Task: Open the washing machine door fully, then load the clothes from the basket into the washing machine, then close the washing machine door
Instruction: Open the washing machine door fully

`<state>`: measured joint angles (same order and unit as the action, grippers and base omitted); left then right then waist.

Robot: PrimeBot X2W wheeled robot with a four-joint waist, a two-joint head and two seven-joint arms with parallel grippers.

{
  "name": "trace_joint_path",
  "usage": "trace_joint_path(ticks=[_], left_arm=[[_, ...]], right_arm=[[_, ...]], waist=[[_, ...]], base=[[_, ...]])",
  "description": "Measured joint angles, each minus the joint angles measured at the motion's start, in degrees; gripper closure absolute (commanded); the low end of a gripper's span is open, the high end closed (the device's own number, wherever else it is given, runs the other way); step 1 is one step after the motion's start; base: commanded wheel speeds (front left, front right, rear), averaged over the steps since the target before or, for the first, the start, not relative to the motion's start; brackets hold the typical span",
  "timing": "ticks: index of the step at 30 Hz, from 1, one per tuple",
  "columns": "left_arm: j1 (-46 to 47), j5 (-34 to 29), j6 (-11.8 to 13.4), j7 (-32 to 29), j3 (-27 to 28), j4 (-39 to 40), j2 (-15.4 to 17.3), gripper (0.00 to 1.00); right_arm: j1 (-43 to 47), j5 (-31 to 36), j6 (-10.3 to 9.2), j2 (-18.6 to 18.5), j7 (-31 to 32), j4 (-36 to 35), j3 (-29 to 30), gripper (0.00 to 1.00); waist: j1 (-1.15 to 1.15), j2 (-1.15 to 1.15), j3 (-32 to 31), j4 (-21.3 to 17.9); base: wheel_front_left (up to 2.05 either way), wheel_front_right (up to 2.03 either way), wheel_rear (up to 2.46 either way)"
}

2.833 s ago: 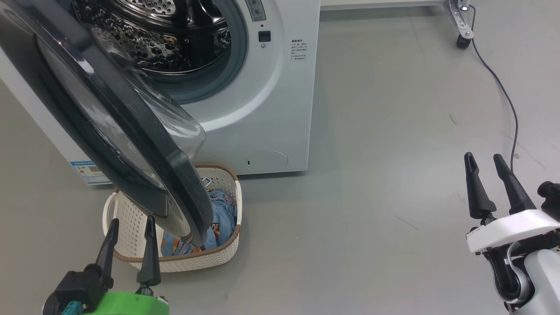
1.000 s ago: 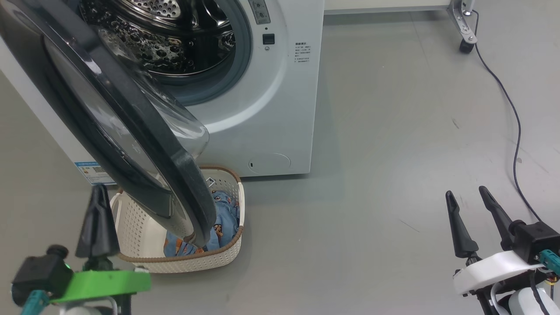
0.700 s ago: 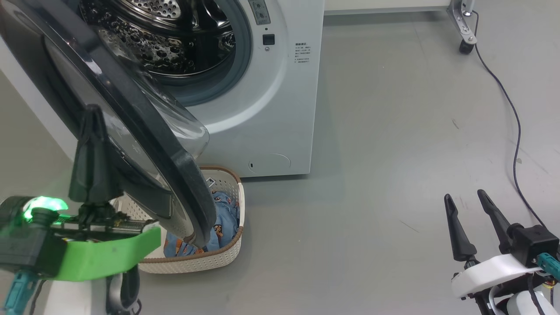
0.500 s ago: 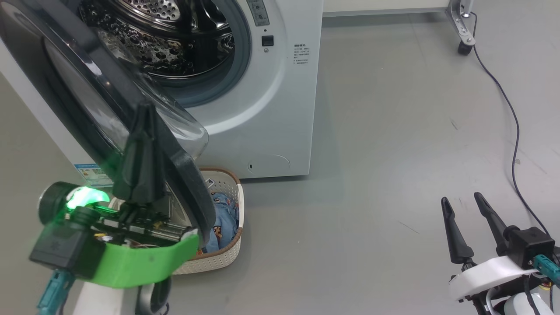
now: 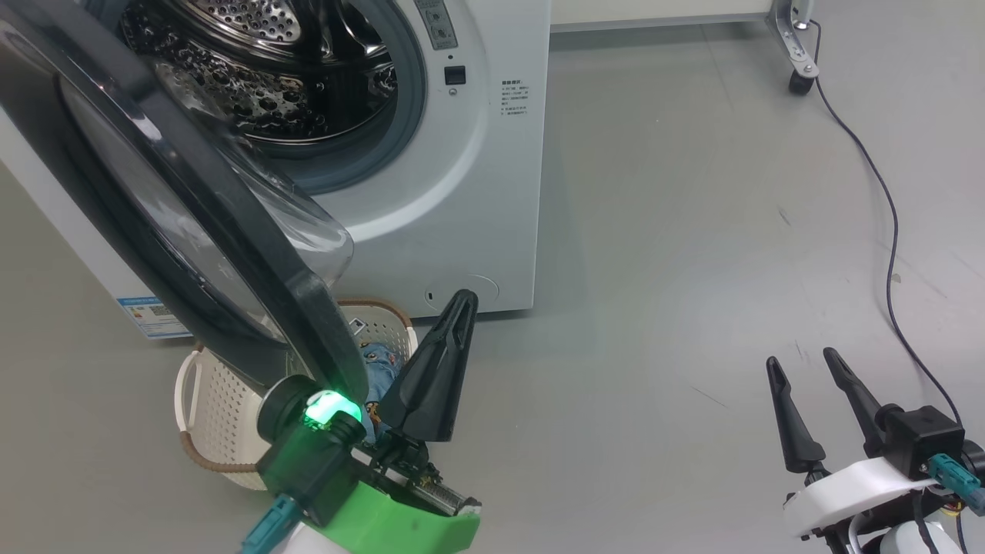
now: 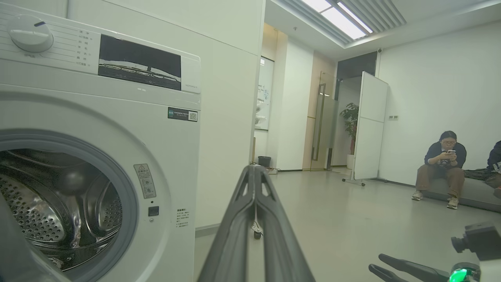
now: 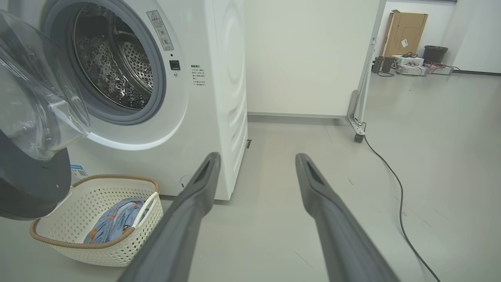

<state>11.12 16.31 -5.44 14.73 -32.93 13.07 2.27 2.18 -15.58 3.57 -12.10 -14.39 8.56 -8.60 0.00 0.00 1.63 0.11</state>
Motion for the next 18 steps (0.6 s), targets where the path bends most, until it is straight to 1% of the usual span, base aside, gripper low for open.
trace_joint_path(ticks=[6, 11, 18], left_arm=[[-0.3, 0.0, 0.2, 0.0, -2.9, -3.3, 0.1, 1.00], [-0.3, 0.0, 1.7, 0.0, -3.9, -6.4, 0.1, 1.00], [-0.3, 1.3, 4.4, 0.0, -3.4, -9.3, 0.1, 1.00]], right_arm=[[0.0, 0.0, 0.52, 0.2, 0.0, 0.0, 0.5, 0.00], [0.0, 0.0, 0.68, 0.2, 0.0, 0.1, 1.3, 0.00], [-0.2, 0.0, 1.18, 0.2, 0.0, 0.0, 2.0, 0.00]], waist=[[0.00, 0.00, 1.2, -0.7], [0.00, 0.00, 2.4, -1.1], [0.00, 0.00, 4.1, -1.7]], base=[[0.00, 0.00, 0.00], [0.00, 0.00, 0.00], [0.00, 0.00, 0.00]])
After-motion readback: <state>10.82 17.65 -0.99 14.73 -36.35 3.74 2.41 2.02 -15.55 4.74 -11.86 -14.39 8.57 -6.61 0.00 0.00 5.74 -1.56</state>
